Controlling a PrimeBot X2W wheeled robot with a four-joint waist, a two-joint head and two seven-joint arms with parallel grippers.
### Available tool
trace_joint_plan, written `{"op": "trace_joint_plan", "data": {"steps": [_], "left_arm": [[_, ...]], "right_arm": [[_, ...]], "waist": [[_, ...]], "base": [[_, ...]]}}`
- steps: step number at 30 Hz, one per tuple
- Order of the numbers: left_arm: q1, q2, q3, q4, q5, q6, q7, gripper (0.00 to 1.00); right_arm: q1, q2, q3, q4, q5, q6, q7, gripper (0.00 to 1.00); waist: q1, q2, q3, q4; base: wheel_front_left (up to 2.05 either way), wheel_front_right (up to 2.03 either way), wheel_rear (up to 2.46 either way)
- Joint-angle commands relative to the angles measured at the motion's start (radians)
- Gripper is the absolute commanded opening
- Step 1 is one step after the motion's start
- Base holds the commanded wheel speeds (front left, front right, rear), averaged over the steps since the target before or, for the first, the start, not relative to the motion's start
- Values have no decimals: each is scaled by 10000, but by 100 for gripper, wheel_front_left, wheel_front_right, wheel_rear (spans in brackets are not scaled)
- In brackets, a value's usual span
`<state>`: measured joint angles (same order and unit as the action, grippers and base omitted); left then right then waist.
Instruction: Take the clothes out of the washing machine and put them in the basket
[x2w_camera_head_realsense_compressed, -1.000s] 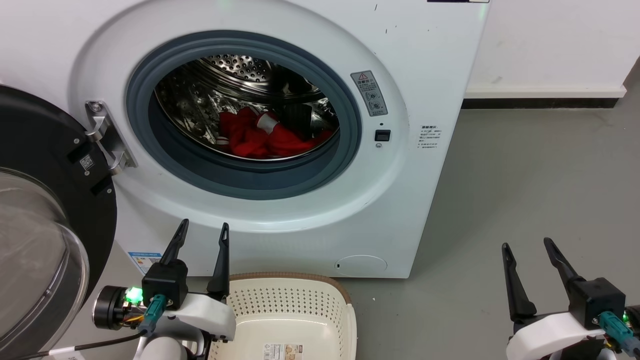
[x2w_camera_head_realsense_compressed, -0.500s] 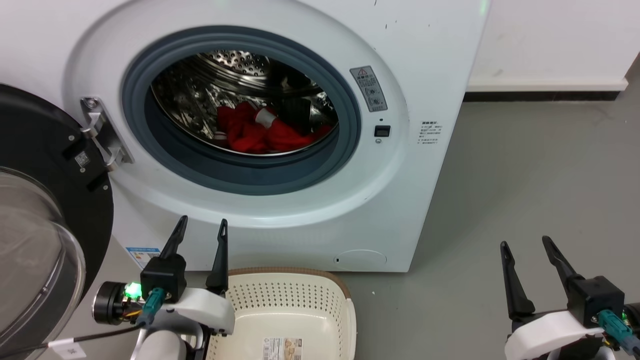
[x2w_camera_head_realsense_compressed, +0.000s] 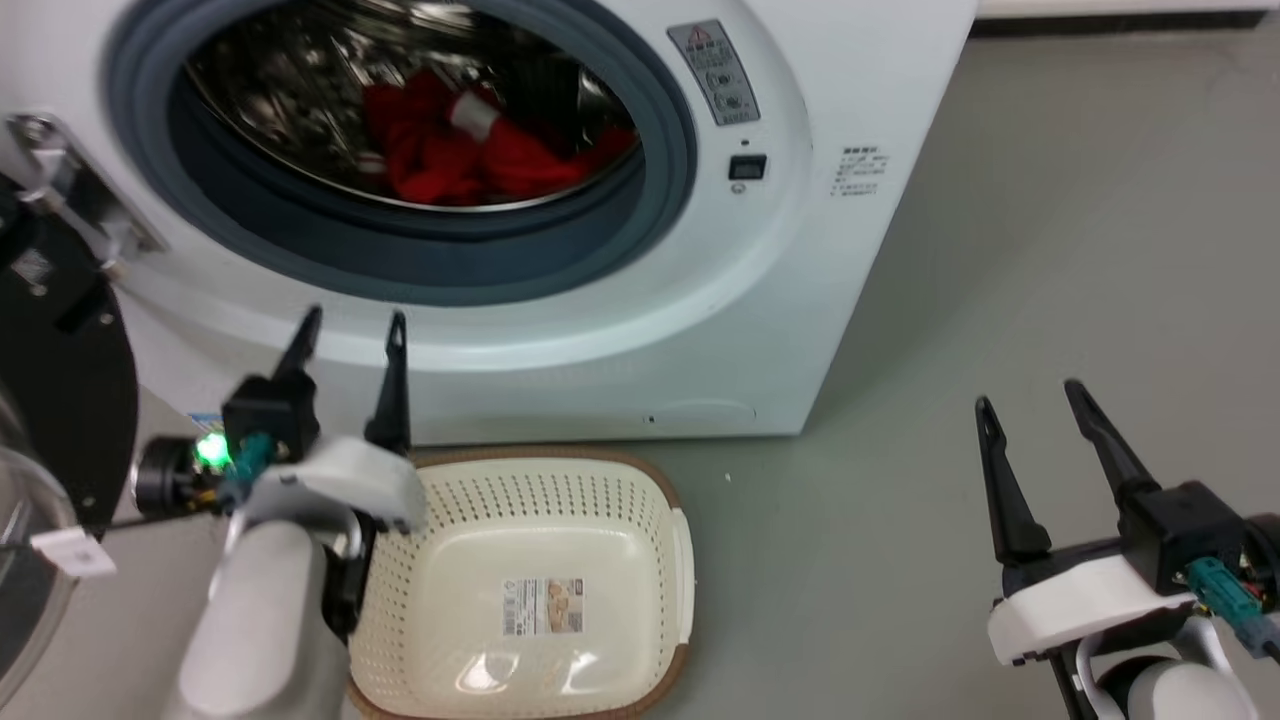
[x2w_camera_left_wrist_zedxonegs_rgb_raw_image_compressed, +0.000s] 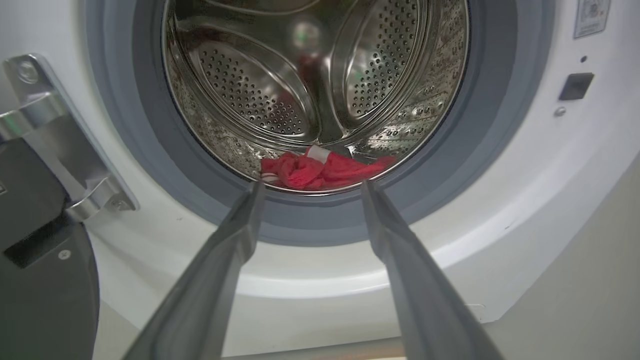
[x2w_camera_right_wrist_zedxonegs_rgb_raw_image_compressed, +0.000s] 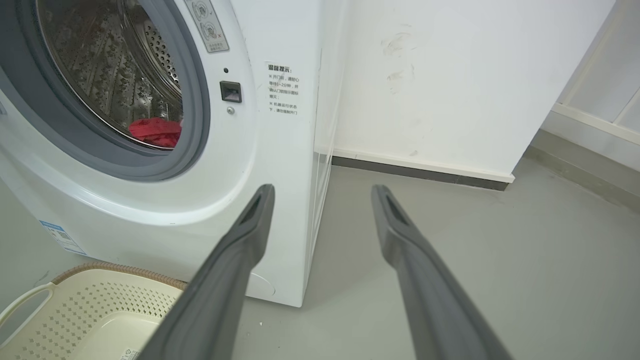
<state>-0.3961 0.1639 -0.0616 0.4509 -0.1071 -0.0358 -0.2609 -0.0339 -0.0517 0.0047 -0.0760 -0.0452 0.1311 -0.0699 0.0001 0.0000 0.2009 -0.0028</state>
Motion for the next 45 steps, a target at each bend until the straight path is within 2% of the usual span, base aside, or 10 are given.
{"op": "trace_joint_plan", "data": {"steps": [1,10,23,34,36,42,45], "left_arm": [[-493,148,37,165,-10,-46,-3,100],[-3176,872,162,1638,-25,-217,191,100],[-6663,2142,-106,4186,216,-544,1148,100],[-9215,3456,-736,5906,601,-846,2753,100],[-9425,3557,-836,6012,640,-855,2952,100],[-10313,4118,-1407,6651,755,-936,4364,100],[-10619,4220,-1703,6944,544,-948,5208,100]], "right_arm": [[-250,24,70,-109,-55,-7,3,100],[-1157,27,579,-117,119,-7,-167,100],[-2111,28,1445,526,685,-7,-694,100],[-2616,25,2063,1058,1284,-7,-1197,100],[-2640,27,2125,1100,1322,-7,-1245,100],[-2795,27,2446,1331,1587,-7,-1416,100],[-2851,27,2577,1388,1672,-7,-1511,100]], "waist": [[-1,0,761,-285],[-1,0,2350,-885],[-1,0,3582,-1884],[-1,0,4428,-2644],[-1,0,4502,-2711],[-1,0,4869,-3098],[-1,0,5037,-3277]], "base": [[0,0,0],[0,0,0],[0,0,0],[0,0,0],[0,0,0],[0,0,0],[0,0,0]]}}
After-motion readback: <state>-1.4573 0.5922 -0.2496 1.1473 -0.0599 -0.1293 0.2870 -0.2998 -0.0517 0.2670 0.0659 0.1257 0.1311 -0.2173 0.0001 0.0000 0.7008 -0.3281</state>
